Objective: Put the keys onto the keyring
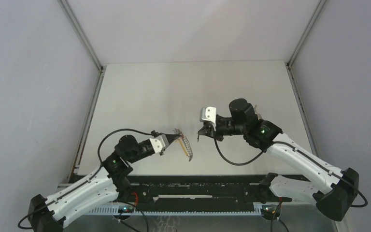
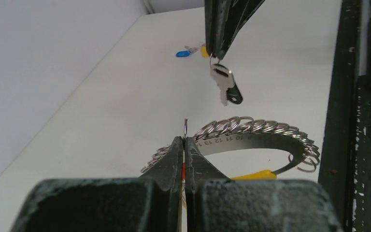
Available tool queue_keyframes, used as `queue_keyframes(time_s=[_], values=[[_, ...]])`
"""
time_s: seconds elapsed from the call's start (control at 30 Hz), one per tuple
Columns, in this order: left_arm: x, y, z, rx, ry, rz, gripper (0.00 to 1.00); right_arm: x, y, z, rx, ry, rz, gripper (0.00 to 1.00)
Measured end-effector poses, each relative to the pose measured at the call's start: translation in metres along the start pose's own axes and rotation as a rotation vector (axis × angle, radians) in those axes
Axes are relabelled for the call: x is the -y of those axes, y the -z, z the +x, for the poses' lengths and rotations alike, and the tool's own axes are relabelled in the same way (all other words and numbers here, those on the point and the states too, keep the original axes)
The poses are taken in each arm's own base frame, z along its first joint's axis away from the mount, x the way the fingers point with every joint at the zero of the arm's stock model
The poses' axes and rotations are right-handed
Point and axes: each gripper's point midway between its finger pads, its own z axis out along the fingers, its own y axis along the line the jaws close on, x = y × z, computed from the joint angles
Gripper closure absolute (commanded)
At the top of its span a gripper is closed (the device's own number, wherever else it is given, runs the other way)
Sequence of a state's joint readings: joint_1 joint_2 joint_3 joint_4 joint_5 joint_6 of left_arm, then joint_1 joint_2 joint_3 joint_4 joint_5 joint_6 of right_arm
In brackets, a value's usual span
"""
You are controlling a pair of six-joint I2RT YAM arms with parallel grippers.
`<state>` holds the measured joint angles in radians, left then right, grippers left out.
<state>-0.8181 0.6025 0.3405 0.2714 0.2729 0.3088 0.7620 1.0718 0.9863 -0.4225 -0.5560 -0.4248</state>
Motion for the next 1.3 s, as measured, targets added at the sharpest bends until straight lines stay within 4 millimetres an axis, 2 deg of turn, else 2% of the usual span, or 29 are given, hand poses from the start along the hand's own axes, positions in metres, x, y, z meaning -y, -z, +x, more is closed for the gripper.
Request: queue_keyframes(time_s=[0.2,0.37,0.53,0.73,1.3], values=[[0.018,-0.001,-0.008,0.02,-0.072,0.132,1.0,-0.016,-0.008,0.007,0.033,0.152,-0.072,1.0],[0.026,-0.001,0.0,-0.024,-0.123,0.201,1.0,-0.023,-0.014,0.0,0.057,0.278,-0.102,1.0],[0.027,-0.002,0.009,-0.075,-0.141,0.227,1.0,-0.025,-0.026,0.002,0.045,0.378,-0.116,1.0],[0.028,-0.001,0.007,-0.068,-0.157,0.231,1.0,-0.024,-0.038,0.011,0.006,0.443,-0.115,1.0],[0.026,-0.002,0.002,-0.05,-0.164,0.222,1.0,-0.024,-0.043,0.006,-0.006,0.527,-0.067,1.0]])
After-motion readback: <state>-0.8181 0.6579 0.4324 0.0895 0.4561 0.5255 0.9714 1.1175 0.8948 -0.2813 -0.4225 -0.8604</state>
